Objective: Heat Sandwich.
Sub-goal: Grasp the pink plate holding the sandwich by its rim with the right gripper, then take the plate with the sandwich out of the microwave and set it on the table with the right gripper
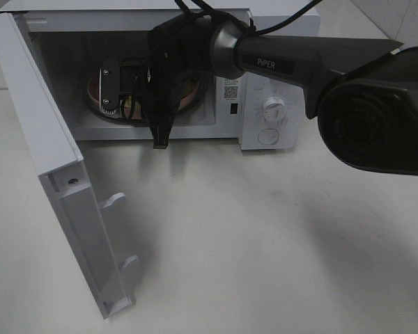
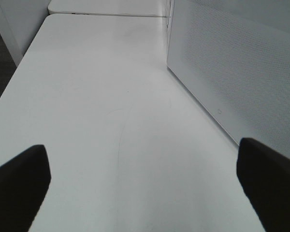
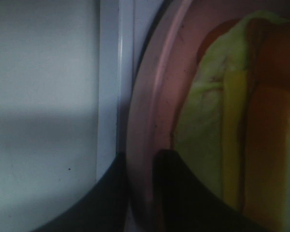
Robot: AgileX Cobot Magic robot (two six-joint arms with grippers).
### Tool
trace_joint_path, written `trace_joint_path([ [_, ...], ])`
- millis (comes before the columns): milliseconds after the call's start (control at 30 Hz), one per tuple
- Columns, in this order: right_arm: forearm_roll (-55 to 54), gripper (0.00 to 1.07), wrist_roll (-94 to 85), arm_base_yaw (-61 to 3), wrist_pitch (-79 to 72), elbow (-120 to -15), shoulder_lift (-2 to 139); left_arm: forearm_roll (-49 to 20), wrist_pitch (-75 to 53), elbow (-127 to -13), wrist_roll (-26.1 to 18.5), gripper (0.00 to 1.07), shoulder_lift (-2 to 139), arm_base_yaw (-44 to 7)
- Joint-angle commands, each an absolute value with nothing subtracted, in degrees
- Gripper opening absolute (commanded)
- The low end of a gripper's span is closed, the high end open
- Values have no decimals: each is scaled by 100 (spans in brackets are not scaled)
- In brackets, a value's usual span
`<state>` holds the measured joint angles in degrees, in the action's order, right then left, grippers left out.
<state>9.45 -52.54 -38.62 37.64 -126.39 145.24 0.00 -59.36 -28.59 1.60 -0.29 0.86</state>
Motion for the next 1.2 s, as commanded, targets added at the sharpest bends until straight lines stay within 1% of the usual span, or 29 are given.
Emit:
trace_joint_path([
  [33, 957, 0, -5180, -3804, 3764, -12525, 14490, -34, -5896, -2842, 155, 101, -143, 57],
  [667, 1020, 0, -5621, -3804, 3627, -11643, 13888, -34, -5896, -2842, 155, 101, -143, 57],
  [933, 1071, 0, -6136, -3804, 3306, -10938, 13419, -34, -5896, -2842, 155, 101, -143, 57],
  [1000, 1157, 0, -6176, -3804, 2974, -10583, 13230, -34, -5896, -2842, 155, 101, -143, 57],
  [1200, 1169, 0, -6176, -3804, 2487, -10032, 12920, -34, -5896, -2842, 155, 101, -143, 57],
])
